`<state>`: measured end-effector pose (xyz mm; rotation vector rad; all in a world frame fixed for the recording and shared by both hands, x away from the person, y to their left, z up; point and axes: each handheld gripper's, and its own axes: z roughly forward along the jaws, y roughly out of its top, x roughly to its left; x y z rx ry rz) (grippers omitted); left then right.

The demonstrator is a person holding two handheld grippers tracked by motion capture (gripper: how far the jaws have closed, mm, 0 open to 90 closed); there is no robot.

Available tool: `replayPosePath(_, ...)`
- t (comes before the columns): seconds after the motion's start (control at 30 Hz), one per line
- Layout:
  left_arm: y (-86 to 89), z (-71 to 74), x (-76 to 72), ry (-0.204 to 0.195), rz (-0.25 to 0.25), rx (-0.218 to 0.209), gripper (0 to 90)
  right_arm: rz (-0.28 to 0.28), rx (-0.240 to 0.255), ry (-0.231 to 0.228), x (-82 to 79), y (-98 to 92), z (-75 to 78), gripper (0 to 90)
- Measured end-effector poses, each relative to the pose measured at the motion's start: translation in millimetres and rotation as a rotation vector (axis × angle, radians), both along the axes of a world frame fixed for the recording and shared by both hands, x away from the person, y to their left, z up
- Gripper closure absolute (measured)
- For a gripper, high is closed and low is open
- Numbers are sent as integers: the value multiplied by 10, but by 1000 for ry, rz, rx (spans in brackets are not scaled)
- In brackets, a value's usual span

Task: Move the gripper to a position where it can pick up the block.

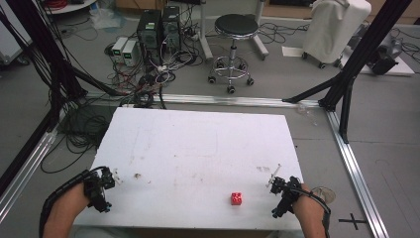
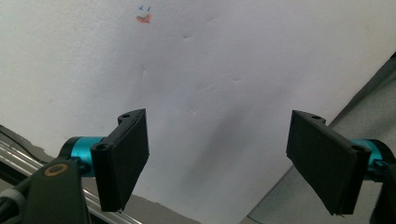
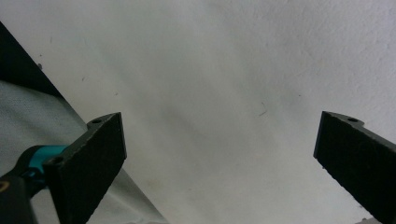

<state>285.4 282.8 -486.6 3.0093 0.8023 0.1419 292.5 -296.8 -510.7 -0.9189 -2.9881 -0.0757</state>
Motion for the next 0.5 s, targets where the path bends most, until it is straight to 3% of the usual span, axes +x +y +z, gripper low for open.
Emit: replayPosePath(0.5,0,7,0,3,2,-7,214,-3,9,-2,-12,-14,18,15)
